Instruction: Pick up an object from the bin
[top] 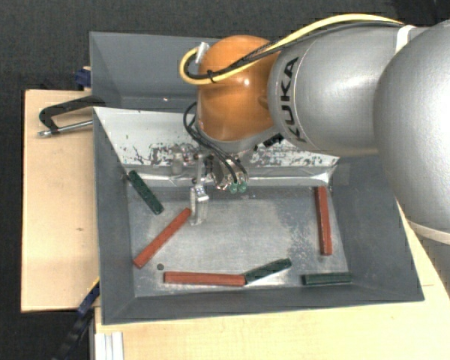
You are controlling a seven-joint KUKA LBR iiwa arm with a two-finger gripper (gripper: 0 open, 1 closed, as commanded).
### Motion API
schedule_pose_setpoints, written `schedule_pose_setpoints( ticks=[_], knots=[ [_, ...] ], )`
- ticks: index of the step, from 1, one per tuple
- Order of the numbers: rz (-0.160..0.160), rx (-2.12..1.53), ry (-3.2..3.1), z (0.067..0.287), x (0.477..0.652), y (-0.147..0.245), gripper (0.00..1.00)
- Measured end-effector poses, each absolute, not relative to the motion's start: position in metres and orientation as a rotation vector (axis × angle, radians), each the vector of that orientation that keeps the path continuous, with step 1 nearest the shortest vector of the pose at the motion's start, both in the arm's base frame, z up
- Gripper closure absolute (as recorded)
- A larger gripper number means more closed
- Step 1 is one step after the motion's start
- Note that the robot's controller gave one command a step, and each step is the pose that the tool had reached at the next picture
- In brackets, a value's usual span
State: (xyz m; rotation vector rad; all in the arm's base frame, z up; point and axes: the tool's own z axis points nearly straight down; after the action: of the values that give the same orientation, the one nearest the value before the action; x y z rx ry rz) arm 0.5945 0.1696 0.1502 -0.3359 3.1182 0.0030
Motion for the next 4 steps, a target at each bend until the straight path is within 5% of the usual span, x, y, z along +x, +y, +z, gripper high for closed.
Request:
schedule_pose_setpoints(
  ticks=[1,2,3,4],
  knots=[
    [0.002,-0.646,3.072,0.122,0.574,0.144,0.00],
    [0.001,-0.733,3.049,0.091,0.577,0.172,0.00],
    [0.002,-1.052,2.955,0.072,0.593,0.166,1.00],
    [0.003,-1.052,2.955,0.072,0.593,0.166,1.00]
  ],
)
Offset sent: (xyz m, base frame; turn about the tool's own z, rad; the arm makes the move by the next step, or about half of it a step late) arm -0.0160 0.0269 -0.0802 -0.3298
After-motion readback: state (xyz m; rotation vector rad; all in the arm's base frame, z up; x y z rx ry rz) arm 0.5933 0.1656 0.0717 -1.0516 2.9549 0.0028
